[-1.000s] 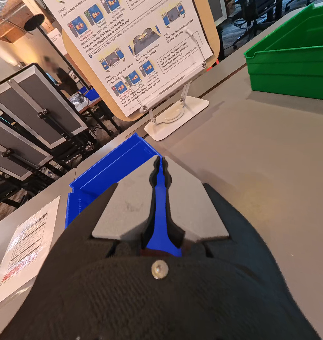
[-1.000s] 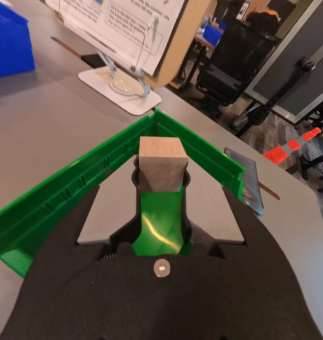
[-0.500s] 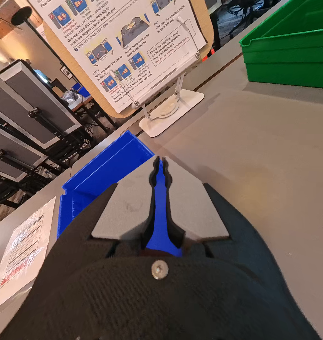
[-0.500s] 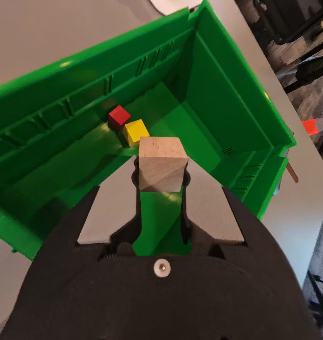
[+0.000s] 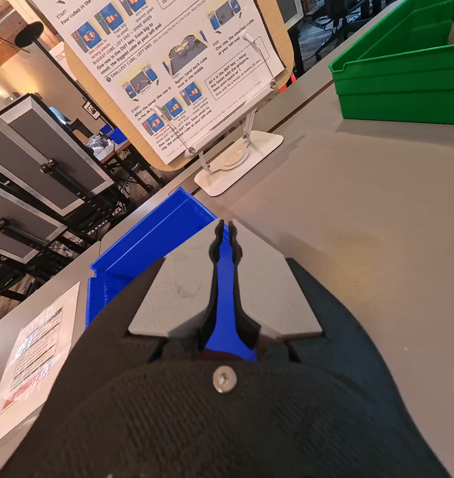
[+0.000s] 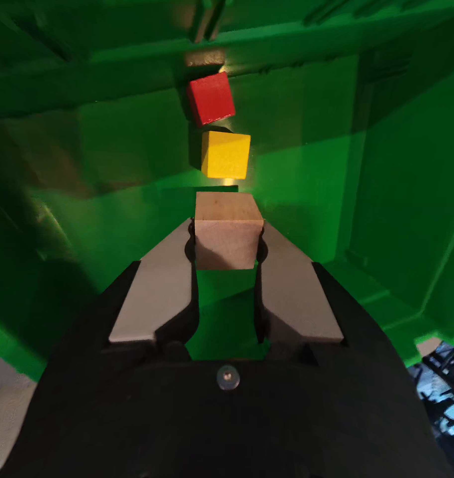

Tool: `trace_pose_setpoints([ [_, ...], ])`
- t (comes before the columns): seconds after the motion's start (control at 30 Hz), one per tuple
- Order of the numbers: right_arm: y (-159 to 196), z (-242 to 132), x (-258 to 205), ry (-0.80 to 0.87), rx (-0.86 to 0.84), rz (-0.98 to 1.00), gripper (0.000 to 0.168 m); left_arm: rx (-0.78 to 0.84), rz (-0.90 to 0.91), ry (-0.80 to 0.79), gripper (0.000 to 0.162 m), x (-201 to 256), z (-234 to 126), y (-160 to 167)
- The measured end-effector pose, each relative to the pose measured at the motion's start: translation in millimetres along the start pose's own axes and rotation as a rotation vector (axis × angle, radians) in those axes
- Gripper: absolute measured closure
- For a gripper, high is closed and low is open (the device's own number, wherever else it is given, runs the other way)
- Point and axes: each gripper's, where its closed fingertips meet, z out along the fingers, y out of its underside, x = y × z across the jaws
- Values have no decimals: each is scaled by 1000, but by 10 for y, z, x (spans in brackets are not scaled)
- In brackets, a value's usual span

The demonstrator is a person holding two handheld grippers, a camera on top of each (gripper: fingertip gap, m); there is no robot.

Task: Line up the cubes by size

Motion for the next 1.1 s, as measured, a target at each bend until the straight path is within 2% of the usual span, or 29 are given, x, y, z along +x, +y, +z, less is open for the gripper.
trace_pose_setpoints([
  [0.27, -64, 68, 14, -117, -51, -160, 124, -26, 18, 22, 160, 35, 71, 86],
  [0.37, -24, 66, 32, -128, -136, -207, 123, -43, 39, 33, 159, 56, 78, 119],
  [0.4, -3, 52, 62, -109, -169, -219, 120, -46, 40, 35, 158, 52, 71, 126],
  [0.47, -17, -23, 140, -56, -192, -199, 99, -50, 16, 38, 157, 10, 48, 141],
  [0.53, -71, -174, 142, -35, -157, -166, 98, -58, -25, 40, 156, -72, 12, 186],
  [0.6, -188, -408, 173, 47, -69, -139, 103, -85, -55, 31, 155, -190, -44, 282],
  [0.67, -431, -714, 148, 147, 93, -89, 107, -126, -72, 12, 151, -325, -125, 409],
  [0.83, -1427, -1461, -648, 207, 645, -64, 108, -200, -97, -81, 146, -791, -316, 625],
  [0.9, -1796, -1613, -1011, 207, 809, -96, 112, -253, -74, -6, 146, -851, -248, 696],
  [0.97, -2118, -1638, -1355, 133, 918, -127, 117, -361, 21, 81, 140, -886, -103, 820],
  [1.03, -2373, -1595, -1661, -5, 992, -153, 109, -497, 199, 196, 127, -870, 21, 991],
  [1.1, -2531, -1558, -1938, -163, 1054, -204, 104, -605, 383, 389, 88, -721, 59, 1186],
])
